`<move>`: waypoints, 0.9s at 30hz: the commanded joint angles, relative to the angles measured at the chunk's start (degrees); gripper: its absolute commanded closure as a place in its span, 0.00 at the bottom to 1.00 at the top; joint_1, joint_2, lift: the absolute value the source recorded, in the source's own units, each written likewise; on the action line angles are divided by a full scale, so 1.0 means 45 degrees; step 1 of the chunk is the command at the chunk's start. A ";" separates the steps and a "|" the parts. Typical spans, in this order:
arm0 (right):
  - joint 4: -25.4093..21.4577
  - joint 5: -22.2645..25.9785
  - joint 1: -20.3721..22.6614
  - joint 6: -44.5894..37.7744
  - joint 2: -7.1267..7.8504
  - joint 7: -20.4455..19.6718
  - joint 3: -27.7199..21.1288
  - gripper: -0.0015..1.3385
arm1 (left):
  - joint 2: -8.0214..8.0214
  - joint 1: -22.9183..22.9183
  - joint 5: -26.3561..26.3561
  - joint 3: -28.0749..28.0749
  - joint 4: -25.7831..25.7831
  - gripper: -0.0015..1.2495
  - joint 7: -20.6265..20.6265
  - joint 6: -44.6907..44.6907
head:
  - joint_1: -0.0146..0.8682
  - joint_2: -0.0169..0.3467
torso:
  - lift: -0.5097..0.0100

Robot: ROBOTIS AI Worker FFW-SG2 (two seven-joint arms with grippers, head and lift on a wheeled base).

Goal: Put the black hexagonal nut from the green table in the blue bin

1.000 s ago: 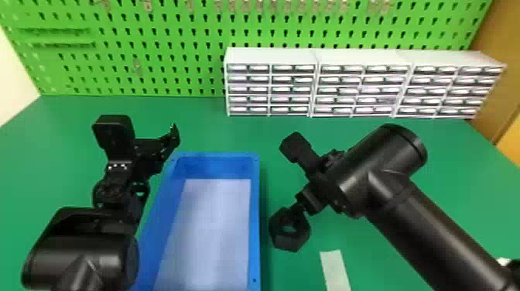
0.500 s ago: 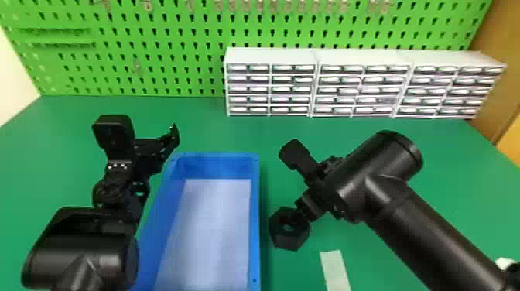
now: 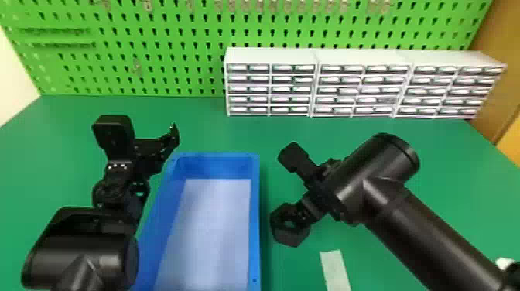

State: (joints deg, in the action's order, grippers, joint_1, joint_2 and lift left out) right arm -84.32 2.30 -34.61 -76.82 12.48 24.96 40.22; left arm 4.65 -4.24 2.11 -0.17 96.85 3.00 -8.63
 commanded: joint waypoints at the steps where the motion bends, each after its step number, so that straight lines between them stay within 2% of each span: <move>1: -0.0150 -0.0043 -0.0024 0.0000 0.0019 0.0000 0.0008 0.81 | 0.0001 0.0005 0.0000 -0.0020 0.0000 0.20 -0.0003 0.0003 | 0.79 0.19 | 0.80; 8: -0.0443 -0.0296 -0.0083 -0.0371 0.0019 0.0000 -0.0051 0.81 | 0.0001 0.0005 -0.0019 -0.0020 0.0000 0.20 -0.0003 0.0003 | 0.79 0.19 | 0.80; 13: -0.0970 -0.0316 -0.0142 -0.0938 0.0175 0.0000 -0.0207 0.81 | 0.0001 0.0005 -0.0039 -0.0020 0.0000 0.20 -0.0003 0.0003 | 0.79 0.19 | 0.80; 18: -0.1537 -0.0453 -0.0239 -0.1270 0.0351 0.0000 -0.0676 0.81 | 0.0001 0.0025 -0.0039 -0.0020 0.0000 0.20 0.0016 0.0003 | 0.79 0.19 | 0.80; 27: -0.2103 -0.0863 -0.0728 -0.1465 0.0409 0.0234 -0.1203 0.81 | 0.0001 0.0025 -0.0039 0.0000 0.0000 0.20 -0.0003 0.0003 | 0.79 0.19 | 0.80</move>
State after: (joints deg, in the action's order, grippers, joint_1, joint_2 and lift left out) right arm -93.11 -0.80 -36.54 -83.38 14.25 25.37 35.14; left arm 4.66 -4.13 1.93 -0.19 96.85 3.03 -8.64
